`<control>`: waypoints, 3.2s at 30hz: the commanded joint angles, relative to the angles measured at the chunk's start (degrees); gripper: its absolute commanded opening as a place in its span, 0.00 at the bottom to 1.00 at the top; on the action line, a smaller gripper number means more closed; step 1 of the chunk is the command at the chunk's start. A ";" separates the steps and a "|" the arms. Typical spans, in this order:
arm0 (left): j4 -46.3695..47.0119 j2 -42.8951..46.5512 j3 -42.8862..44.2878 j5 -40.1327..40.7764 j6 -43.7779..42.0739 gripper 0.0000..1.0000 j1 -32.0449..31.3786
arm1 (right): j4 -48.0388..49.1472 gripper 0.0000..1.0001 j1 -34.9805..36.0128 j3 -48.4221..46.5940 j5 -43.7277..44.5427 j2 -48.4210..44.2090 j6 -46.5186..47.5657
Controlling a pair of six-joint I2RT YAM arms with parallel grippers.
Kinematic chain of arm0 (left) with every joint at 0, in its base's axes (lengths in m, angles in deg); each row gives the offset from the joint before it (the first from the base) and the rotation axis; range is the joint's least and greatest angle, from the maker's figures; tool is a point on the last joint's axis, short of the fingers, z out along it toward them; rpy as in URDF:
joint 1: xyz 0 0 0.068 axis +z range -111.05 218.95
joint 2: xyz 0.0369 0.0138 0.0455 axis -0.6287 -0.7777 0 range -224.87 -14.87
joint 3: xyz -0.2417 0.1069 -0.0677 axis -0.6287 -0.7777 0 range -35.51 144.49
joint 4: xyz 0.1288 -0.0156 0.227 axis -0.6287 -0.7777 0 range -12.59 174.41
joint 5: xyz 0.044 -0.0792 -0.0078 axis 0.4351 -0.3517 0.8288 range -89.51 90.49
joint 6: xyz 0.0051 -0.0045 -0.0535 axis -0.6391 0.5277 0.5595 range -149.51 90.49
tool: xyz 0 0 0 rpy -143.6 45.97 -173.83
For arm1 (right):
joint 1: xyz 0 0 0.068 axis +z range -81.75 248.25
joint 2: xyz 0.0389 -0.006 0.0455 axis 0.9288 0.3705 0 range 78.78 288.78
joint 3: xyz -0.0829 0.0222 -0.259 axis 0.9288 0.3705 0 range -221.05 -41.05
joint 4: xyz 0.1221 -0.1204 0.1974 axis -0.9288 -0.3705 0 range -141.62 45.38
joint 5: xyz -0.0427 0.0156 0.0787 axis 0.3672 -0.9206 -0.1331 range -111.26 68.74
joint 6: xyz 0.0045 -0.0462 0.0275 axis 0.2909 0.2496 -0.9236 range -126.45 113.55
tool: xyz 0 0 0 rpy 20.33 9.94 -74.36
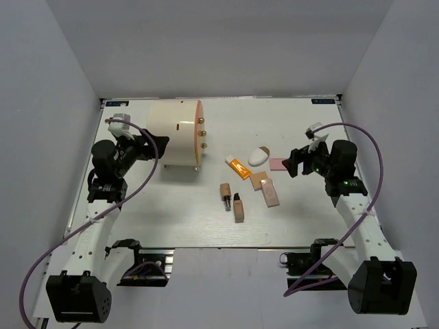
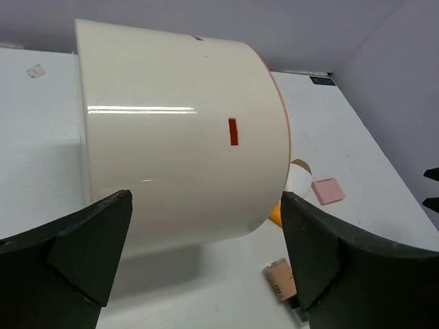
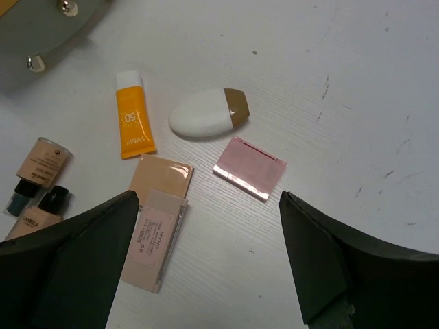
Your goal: Organize the makeup
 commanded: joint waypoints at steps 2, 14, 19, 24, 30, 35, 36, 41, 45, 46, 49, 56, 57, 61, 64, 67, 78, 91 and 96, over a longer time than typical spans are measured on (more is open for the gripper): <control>2.22 1.65 0.71 -2.13 -1.00 0.98 -0.19 | 0.07 0.89 -0.24 -2.55 -3.57 -0.47 1.09; 3.81 1.57 0.18 -3.71 -1.79 0.79 -0.19 | -16.34 0.89 1.78 -14.38 -11.75 9.10 19.99; 3.19 1.47 0.36 -2.58 -1.97 0.37 0.33 | -17.95 0.89 5.20 -21.43 -19.66 15.87 20.10; 1.96 2.53 0.27 2.60 -1.80 0.59 0.33 | -14.43 0.61 9.69 -33.62 -18.18 26.31 8.86; 1.61 3.41 -0.69 7.54 -1.62 0.93 0.33 | -9.34 0.47 16.19 -48.04 -21.49 41.77 -12.40; 2.13 2.62 -1.40 7.72 -1.27 0.96 0.33 | -0.48 0.62 19.52 -57.37 -25.81 53.12 -30.93; 2.31 1.66 -1.40 7.36 -1.18 0.96 0.33 | 0.59 0.63 19.88 -58.52 -26.68 54.54 -32.81; 3.89 -2.56 -0.96 4.99 -0.48 0.96 0.86 | 7.16 0.68 21.99 -67.40 -28.09 62.79 -43.86; 4.59 -3.53 -0.96 3.59 -0.13 0.96 0.86 | 9.83 0.67 22.87 -72.06 -29.15 67.29 -49.07; 4.77 -3.97 -1.04 3.32 -0.12 0.96 0.86 | 10.00 0.66 22.96 -72.76 -29.15 67.91 -49.69; 5.04 -4.67 -0.96 2.62 0.05 0.96 1.39 | 10.97 0.63 23.57 -73.73 -28.72 69.67 -50.84; 6.35 -6.87 -0.78 0.86 1.02 0.95 1.39 | 11.24 0.60 24.36 -74.26 -27.75 72.12 -50.93; 6.79 -7.05 -0.69 0.60 1.02 0.95 1.39 | 11.24 0.59 24.37 -74.35 -27.75 72.22 -51.11; 7.67 -8.01 -0.52 -0.20 1.54 0.94 1.39 | 11.15 0.58 25.24 -74.18 -27.75 72.92 -50.93; 7.94 -8.37 -0.43 -0.64 1.63 0.94 1.92 | 11.24 0.58 25.33 -74.35 -27.84 73.36 -50.93; 8.11 -8.19 -0.52 -1.07 1.72 0.93 1.92 | 11.41 0.56 25.86 -74.53 -28.01 73.71 -50.93; 8.38 -8.46 -0.61 -1.43 1.99 0.92 1.92 | 12.90 0.48 26.74 -73.21 -28.80 74.06 -52.51; 8.55 -8.10 -0.69 -1.43 2.34 0.91 1.92 | 14.14 0.28 26.21 -68.91 -29.77 72.57 -52.16; 8.38 -7.75 -0.78 -0.90 2.25 0.91 1.92 | 13.00 0.24 25.16 -67.32 -29.51 71.69 -50.41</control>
